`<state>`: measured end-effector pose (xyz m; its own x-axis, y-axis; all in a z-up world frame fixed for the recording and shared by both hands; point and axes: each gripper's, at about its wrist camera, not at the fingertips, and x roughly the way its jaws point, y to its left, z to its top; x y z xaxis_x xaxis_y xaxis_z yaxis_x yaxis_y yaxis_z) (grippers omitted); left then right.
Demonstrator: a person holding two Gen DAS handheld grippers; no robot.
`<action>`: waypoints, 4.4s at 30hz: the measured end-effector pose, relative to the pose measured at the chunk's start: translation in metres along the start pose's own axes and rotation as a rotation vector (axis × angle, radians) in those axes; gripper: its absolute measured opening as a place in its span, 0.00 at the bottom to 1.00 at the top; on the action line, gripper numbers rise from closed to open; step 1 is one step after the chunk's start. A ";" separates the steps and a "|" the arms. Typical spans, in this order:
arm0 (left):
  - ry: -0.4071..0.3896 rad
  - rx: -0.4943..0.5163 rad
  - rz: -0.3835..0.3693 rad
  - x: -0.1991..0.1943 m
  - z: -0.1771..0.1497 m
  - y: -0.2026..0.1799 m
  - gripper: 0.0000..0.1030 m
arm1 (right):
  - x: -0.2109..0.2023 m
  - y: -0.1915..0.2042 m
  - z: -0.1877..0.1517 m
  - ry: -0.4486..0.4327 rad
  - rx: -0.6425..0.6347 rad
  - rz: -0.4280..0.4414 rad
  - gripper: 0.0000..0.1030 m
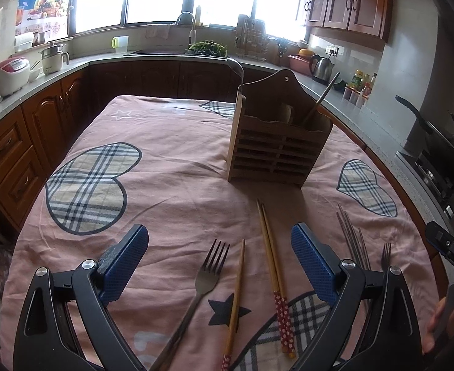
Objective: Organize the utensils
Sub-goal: 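Withdraw both open tools from the holder back toward the table utensils, then grasp a plain wooden chopstick with the left tool while the right tool grasps metal chopsticks, then lift the wooden chopstick with the left tool while the right tool carries the metal chopsticks to the holder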
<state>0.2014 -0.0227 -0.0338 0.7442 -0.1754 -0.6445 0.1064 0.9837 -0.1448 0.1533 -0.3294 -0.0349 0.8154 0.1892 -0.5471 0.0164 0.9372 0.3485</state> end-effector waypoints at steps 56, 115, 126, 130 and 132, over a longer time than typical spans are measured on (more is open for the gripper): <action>0.321 0.252 -0.024 0.163 0.019 -0.053 0.23 | 0.192 -0.012 0.034 0.328 -0.192 -0.140 0.21; -0.078 0.043 -0.240 -0.052 0.060 -0.011 0.05 | -0.035 0.047 0.092 -0.121 -0.113 0.101 0.02; -0.128 0.035 -0.238 -0.053 0.081 -0.011 0.05 | -0.032 0.055 0.108 -0.154 -0.124 0.117 0.02; -0.169 0.034 -0.234 -0.053 0.099 -0.011 0.05 | -0.029 0.062 0.121 -0.174 -0.129 0.125 0.02; -0.194 0.036 -0.229 -0.052 0.110 -0.012 0.05 | -0.028 0.064 0.129 -0.186 -0.129 0.134 0.02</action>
<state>0.2338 -0.0211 0.0845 0.8098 -0.3853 -0.4426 0.3066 0.9209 -0.2407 0.2063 -0.3123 0.1005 0.8981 0.2684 -0.3485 -0.1633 0.9391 0.3023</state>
